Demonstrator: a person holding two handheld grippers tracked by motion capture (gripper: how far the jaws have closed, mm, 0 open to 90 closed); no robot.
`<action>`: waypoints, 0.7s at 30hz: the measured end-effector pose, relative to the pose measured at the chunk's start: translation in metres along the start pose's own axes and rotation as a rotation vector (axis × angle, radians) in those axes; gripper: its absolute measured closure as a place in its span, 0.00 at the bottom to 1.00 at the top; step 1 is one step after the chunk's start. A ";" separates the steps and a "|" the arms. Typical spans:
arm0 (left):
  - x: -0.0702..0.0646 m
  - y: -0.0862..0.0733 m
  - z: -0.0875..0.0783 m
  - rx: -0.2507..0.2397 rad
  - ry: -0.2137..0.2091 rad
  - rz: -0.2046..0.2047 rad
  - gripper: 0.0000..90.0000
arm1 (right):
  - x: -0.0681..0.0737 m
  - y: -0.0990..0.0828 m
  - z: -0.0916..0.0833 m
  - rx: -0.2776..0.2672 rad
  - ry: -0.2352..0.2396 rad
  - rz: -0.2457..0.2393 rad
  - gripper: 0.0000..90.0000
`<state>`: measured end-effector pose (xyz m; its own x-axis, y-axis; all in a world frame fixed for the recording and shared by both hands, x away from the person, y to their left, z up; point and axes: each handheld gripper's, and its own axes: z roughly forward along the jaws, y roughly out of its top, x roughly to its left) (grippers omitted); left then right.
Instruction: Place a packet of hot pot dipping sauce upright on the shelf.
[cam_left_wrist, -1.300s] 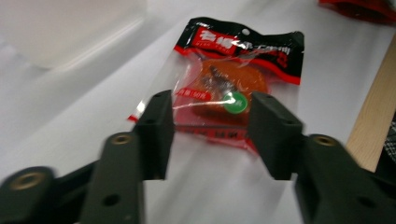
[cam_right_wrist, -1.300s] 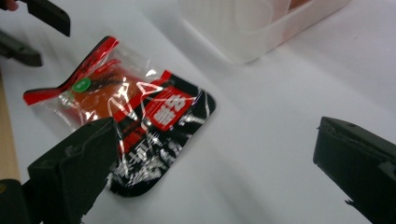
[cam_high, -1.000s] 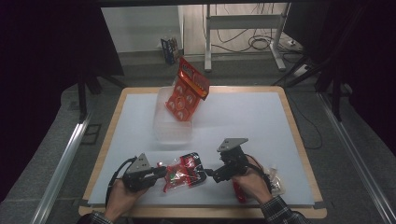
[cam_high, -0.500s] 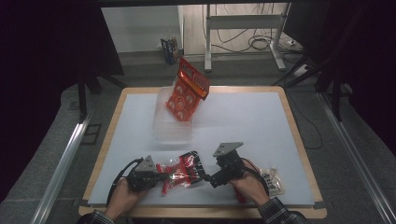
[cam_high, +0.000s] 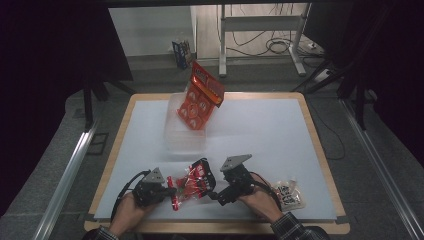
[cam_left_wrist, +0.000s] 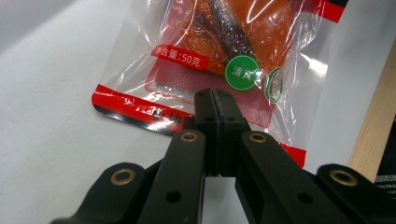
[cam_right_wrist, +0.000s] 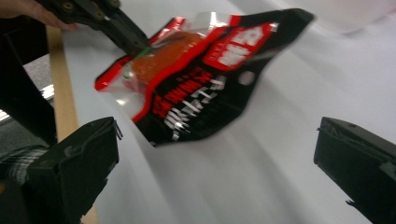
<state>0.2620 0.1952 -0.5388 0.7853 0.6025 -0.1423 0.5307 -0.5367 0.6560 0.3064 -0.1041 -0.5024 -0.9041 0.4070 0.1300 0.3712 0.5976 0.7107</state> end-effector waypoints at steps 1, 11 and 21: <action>0.000 0.000 0.000 0.000 0.001 -0.002 1.00 | 0.002 0.001 0.002 0.003 0.005 -0.002 0.00; 0.001 -0.001 -0.001 0.004 0.000 0.006 1.00 | 0.013 0.007 0.028 0.075 0.088 0.008 0.01; -0.001 -0.001 -0.002 0.008 0.009 0.012 1.00 | 0.019 0.024 0.046 0.092 0.134 0.068 0.14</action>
<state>0.2606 0.1962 -0.5381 0.7888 0.6014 -0.1274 0.5238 -0.5490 0.6514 0.3077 -0.0499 -0.5145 -0.8943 0.3567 0.2704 0.4443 0.6350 0.6319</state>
